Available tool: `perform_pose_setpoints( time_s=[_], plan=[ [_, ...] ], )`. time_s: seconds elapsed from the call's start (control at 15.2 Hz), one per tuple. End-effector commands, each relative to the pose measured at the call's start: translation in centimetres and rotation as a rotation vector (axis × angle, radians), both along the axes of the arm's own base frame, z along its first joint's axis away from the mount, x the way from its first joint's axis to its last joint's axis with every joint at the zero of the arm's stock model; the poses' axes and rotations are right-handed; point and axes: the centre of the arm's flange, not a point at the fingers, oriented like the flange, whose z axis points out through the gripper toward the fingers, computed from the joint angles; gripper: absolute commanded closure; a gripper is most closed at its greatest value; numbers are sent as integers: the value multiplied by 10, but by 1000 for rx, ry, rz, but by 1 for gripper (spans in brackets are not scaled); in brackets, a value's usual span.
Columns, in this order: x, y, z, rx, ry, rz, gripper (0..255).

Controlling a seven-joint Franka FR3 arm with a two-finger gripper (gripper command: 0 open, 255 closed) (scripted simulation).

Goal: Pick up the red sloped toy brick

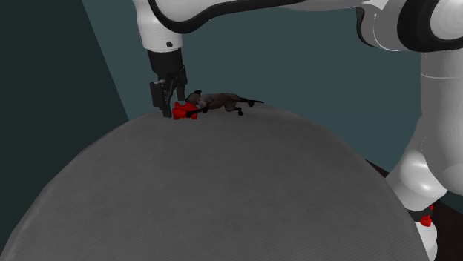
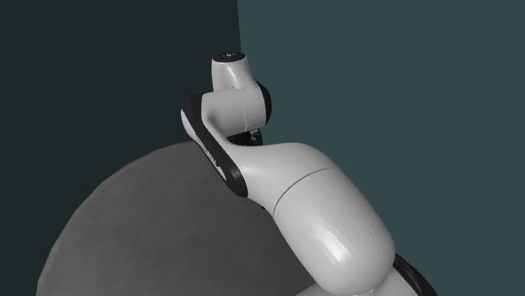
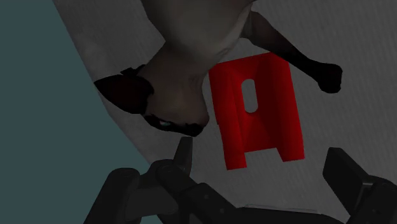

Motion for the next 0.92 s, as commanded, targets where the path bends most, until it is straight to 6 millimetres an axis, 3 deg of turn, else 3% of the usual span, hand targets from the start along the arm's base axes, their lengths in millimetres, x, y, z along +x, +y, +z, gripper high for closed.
perform_pose_setpoints(
  time_s=[0.0,0.07,0.13,0.73,0.86],
  plan=[
    [0,0,-8,0,0,0,0],
    [0,0,-8,0,0,0,0],
    [0,1,-8,0,0,0,255],
    [0,0,-8,0,0,0,255],
    [0,0,2,0,0,0,255]
  ],
)
